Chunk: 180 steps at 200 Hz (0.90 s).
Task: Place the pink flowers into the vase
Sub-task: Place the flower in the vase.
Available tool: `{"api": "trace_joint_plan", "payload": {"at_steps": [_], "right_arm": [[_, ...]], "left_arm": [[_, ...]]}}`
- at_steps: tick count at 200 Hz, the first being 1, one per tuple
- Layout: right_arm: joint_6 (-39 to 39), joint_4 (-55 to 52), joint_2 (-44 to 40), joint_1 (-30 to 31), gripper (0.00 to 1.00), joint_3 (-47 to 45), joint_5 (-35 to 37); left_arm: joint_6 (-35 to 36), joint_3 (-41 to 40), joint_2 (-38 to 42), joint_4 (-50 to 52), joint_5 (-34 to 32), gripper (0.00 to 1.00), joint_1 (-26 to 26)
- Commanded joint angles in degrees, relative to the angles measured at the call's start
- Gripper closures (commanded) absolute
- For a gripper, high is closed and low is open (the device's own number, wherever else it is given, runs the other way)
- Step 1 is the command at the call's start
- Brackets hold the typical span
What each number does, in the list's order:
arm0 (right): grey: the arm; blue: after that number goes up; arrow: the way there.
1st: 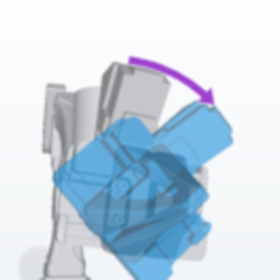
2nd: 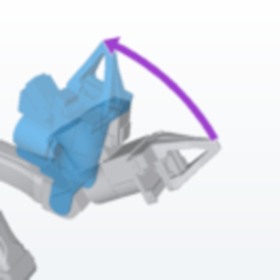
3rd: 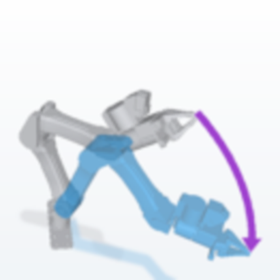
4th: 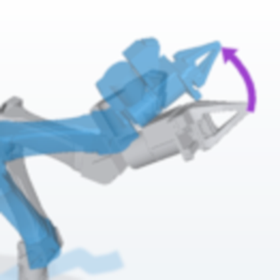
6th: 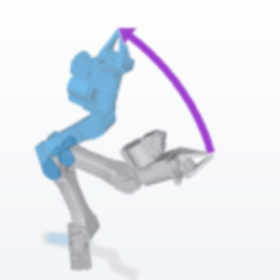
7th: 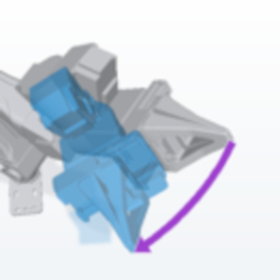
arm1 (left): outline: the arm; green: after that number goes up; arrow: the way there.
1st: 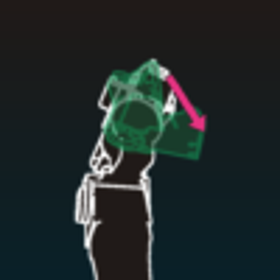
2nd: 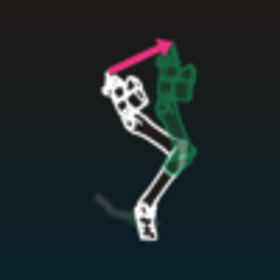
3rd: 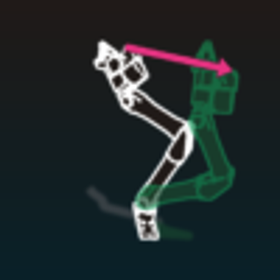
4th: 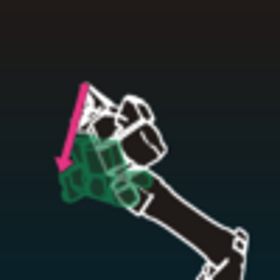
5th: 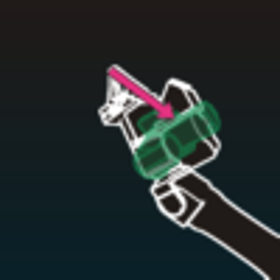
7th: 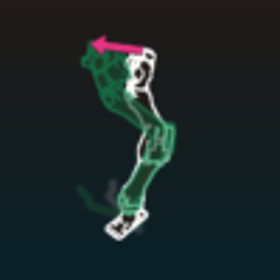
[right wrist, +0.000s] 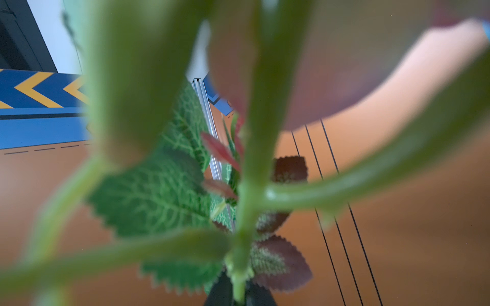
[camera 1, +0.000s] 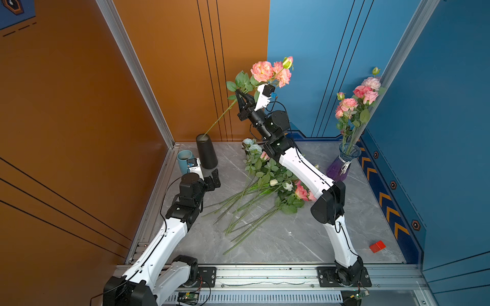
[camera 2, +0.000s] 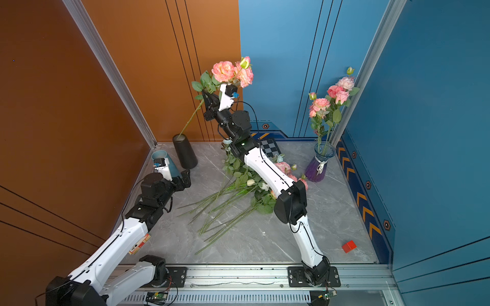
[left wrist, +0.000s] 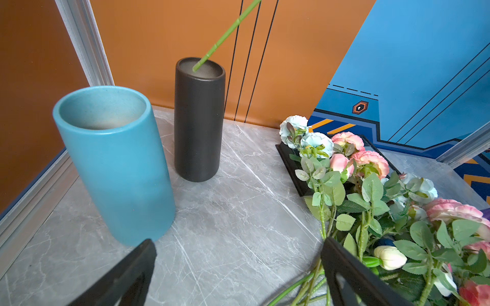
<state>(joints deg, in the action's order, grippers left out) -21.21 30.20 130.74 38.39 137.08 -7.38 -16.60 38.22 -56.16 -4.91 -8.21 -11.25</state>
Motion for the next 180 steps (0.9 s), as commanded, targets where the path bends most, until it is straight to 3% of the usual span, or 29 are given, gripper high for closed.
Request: {"api": "trace_joint_plan", "payload": {"at_steps": [1,180], "right_arm": [[2.33,-2.18,2.55,0.94,1.00,3.40,-1.34],[7.51,-2.78,14.19,4.31,1.00,11.27,0.51]], "left_arm": [[-0.88,-1.04,0.35,-0.80,1.70,0.01,0.41],[-0.65,0.10,-0.86,-1.33,2.94,0.01,-0.26]]}}
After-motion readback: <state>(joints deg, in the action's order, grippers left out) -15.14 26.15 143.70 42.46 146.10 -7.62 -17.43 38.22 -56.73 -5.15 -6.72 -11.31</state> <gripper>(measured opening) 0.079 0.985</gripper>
